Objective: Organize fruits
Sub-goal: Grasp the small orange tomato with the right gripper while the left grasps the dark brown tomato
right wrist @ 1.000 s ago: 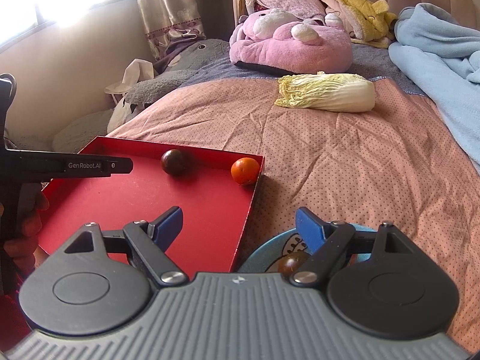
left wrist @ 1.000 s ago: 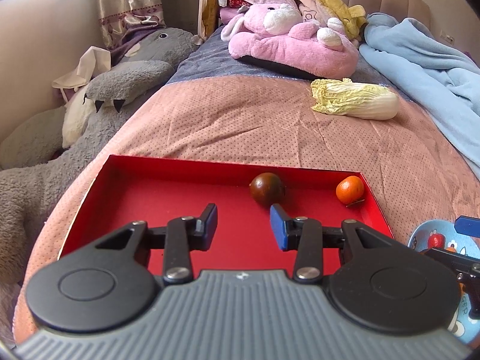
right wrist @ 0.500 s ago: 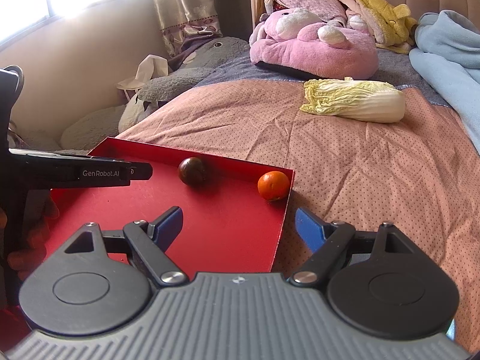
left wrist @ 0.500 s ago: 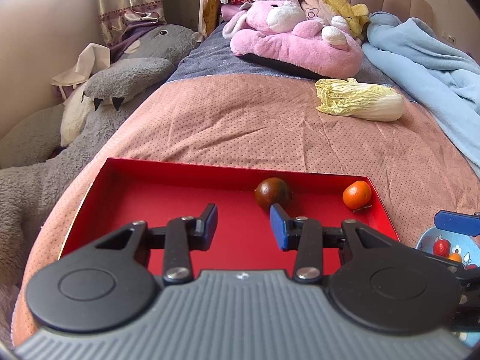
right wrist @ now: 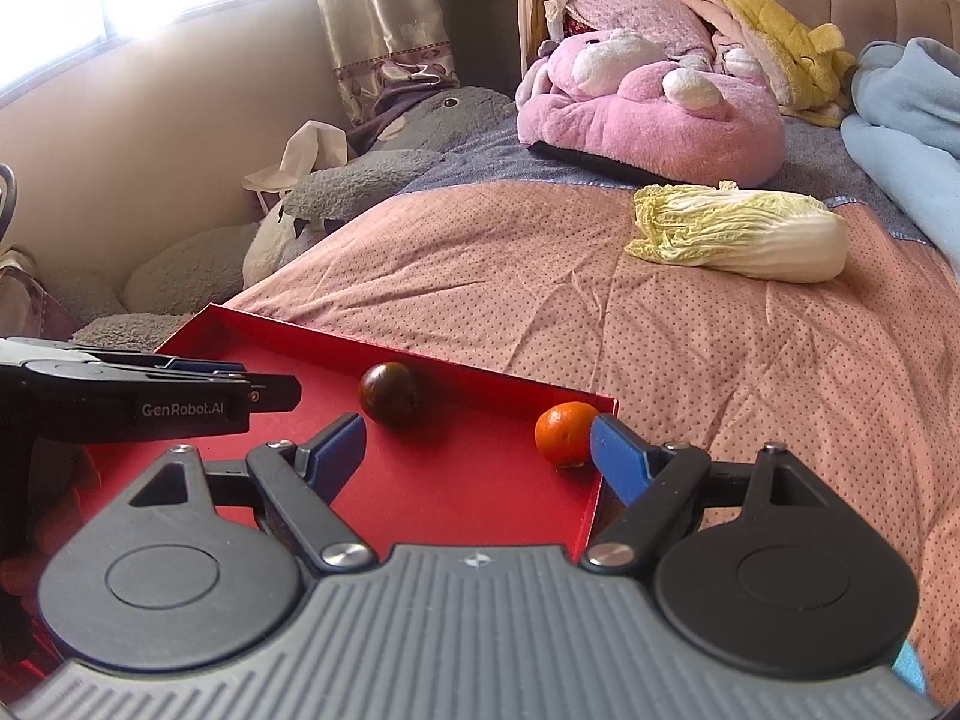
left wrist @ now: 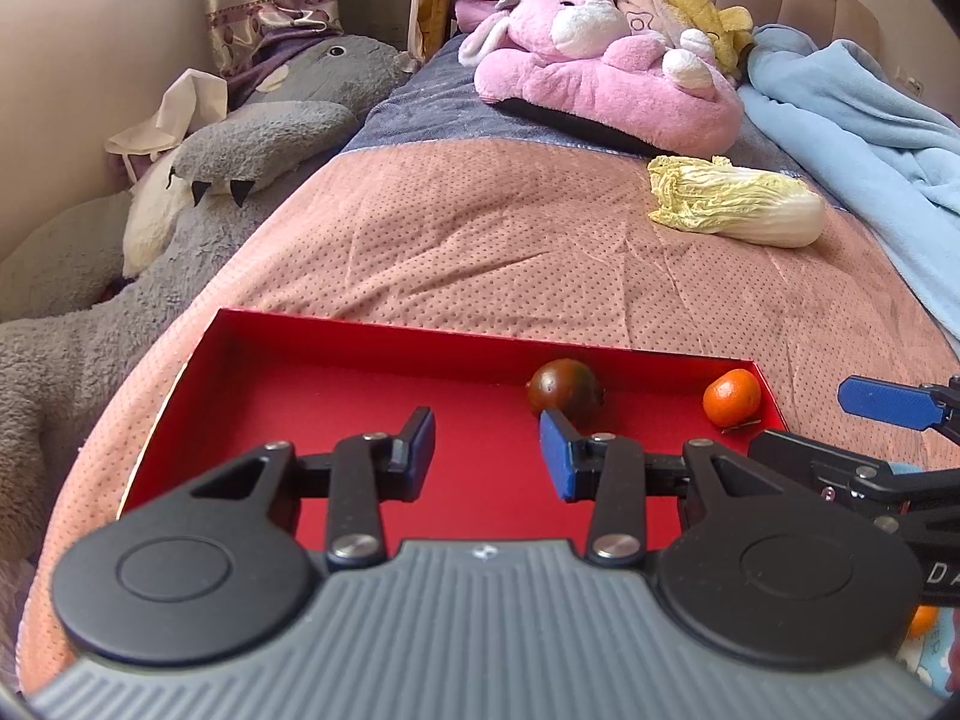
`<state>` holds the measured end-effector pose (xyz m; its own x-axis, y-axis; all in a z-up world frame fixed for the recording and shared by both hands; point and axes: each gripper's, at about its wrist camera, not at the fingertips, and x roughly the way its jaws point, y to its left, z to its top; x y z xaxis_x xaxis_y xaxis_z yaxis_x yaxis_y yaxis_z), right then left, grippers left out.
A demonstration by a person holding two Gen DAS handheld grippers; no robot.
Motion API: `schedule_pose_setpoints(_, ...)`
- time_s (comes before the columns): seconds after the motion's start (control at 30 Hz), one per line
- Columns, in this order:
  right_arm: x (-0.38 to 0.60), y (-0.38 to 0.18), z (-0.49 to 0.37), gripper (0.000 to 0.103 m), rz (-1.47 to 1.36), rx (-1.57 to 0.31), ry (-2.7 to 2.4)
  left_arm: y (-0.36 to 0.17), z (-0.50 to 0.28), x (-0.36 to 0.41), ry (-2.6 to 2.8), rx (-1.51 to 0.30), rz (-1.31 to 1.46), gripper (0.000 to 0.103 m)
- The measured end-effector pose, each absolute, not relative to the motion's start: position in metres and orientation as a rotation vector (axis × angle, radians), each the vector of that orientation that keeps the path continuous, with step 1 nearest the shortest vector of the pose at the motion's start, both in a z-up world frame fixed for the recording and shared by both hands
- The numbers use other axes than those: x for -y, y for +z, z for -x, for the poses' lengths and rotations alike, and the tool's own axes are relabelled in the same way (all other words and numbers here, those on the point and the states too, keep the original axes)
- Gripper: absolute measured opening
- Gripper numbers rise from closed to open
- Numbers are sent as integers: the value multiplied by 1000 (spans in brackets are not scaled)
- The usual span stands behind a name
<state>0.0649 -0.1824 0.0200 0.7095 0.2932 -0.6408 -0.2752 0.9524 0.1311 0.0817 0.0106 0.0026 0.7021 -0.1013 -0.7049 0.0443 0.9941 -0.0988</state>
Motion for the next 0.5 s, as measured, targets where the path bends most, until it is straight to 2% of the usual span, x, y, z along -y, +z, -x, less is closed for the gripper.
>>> schedule_pose_setpoints(0.23, 184, 12, -84, 83, -4, -717, 309, -2, -89, -10, -80, -809, 90, 42)
schedule_pose_setpoints(0.3, 186, 8, -89, 77, -1, -730, 309, -2, -90, -8, -87, -809, 83, 42)
schedule_pose_setpoints(0.37, 188, 3, -96, 67, 1, -746, 312, -3, -92, -5, -95, -808, 74, 42)
schedule_pose_setpoints(0.5, 188, -5, -107, 61, 24, -762, 306, -6, -97, -2, -105, -817, 65, 42)
